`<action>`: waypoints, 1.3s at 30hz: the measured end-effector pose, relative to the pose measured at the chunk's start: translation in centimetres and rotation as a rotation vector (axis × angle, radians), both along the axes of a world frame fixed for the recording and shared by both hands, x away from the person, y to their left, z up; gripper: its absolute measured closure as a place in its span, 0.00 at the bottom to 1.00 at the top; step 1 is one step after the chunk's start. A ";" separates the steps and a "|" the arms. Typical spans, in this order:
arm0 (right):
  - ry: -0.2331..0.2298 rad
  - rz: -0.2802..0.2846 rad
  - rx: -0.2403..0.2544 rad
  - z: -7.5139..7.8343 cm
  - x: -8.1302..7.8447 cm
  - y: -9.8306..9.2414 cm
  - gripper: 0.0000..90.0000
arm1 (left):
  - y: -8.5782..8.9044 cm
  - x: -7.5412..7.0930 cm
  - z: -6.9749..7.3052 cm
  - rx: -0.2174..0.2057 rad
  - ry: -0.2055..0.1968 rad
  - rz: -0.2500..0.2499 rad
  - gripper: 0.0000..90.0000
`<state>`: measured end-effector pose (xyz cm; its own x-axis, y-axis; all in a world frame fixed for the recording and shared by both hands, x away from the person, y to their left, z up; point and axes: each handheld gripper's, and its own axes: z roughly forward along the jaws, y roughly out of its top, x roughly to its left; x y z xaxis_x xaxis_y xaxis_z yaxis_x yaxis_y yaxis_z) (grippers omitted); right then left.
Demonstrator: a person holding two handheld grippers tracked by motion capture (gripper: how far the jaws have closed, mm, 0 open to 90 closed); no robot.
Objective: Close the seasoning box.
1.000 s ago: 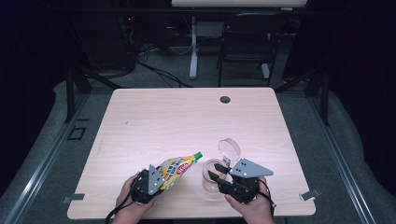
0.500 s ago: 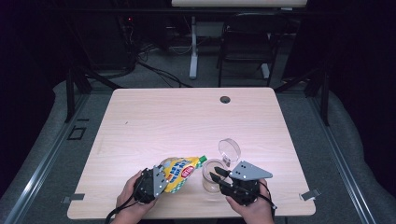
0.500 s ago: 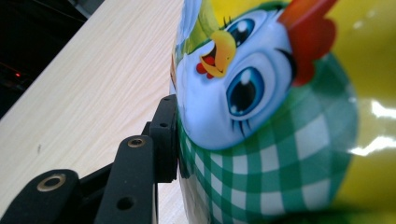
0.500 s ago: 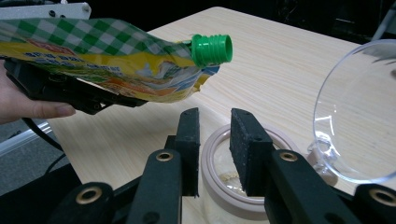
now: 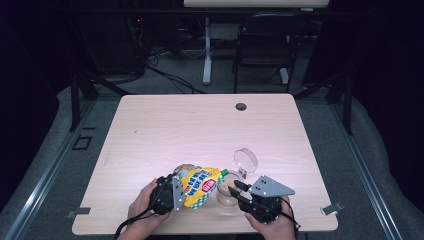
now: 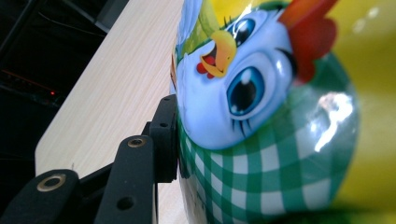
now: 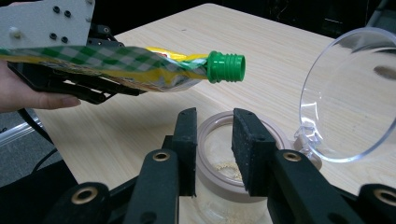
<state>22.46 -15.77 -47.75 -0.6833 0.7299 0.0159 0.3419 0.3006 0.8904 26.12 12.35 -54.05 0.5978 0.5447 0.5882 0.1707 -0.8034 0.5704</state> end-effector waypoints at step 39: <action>0.023 -0.014 0.013 -0.3 -0.3 -0.8 0.77 | -2.6 0.2 -0.7 0.295 -0.235 -0.037 0.66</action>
<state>22.20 -16.57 -48.01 -0.6726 0.7389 0.0411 0.3660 0.2838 0.8863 26.34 9.78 -54.76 0.4439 0.3118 0.8401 0.0302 -0.9422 0.3338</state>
